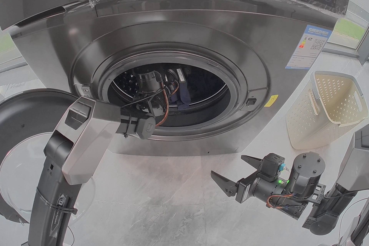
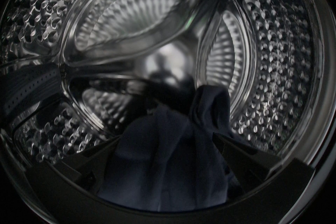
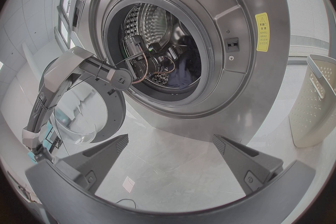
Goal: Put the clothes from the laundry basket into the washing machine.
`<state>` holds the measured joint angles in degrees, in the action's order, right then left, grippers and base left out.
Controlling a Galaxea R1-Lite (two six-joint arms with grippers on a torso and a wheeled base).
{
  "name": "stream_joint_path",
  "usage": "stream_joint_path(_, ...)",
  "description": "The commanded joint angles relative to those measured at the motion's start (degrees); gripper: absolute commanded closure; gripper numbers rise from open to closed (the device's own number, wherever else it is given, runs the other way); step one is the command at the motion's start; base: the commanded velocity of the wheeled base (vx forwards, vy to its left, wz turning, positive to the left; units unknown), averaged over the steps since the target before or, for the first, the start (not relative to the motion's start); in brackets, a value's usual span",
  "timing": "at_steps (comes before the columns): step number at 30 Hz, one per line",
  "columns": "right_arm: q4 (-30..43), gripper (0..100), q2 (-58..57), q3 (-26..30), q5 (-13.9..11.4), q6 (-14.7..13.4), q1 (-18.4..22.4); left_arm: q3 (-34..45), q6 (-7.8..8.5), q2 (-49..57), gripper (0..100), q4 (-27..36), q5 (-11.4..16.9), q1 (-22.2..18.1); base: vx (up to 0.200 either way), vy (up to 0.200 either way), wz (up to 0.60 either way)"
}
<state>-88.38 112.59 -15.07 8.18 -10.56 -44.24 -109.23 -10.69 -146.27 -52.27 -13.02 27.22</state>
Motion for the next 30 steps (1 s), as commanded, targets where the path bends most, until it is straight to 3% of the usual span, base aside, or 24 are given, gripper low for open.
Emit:
stream_joint_path(1, -0.04, 0, 0.08, 0.04, -0.01, 0.01, 0.03, 12.55, 0.94, 6.00, 0, -0.55, 0.54, 0.64, 0.000, 0.000, 0.00)
stream_joint_path(7, -0.04, 0, 0.26, -0.05, -0.01, 0.01, -0.06, 22.48, 1.11, 9.43, 0, -2.83, 3.79, 2.31, 0.000, 0.000, 0.00)
stream_joint_path(13, -0.04, 0, 0.26, -0.05, -0.01, 0.01, -0.06, 22.13, 1.20, 7.85, 0, -2.39, 3.79, 2.13, 0.000, 0.000, 0.00)
stream_joint_path(14, -0.04, 0, 0.26, -0.05, -0.01, 0.01, -0.06, 22.13, 1.20, 7.85, 100, -2.39, 3.79, 2.13, 0.000, 0.000, 0.00)
stream_joint_path(19, -0.04, 0, 0.26, -0.05, -0.01, 0.01, -0.06, 15.71, 1.46, 3.36, 100, -0.90, 3.44, 0.99, 0.000, 0.000, 0.00)
stream_joint_path(21, -0.04, 0, 0.26, -0.05, -0.01, 0.01, -0.06, 7.71, 1.20, 0.55, 100, -0.81, 2.56, 0.64, 0.000, 0.000, 0.00)
stream_joint_path(24, -0.04, 0, 0.26, -0.05, -0.01, 0.01, 0.03, 2.09, 1.20, -1.56, 100, -0.55, 0.89, 0.46, 0.000, 0.000, 0.00)
stream_joint_path(30, -0.04, 0, 0.26, -0.05, -0.01, 0.01, 0.03, -2.31, 1.02, -2.79, 100, -0.99, -0.08, 0.38, 0.000, 0.000, 0.00)
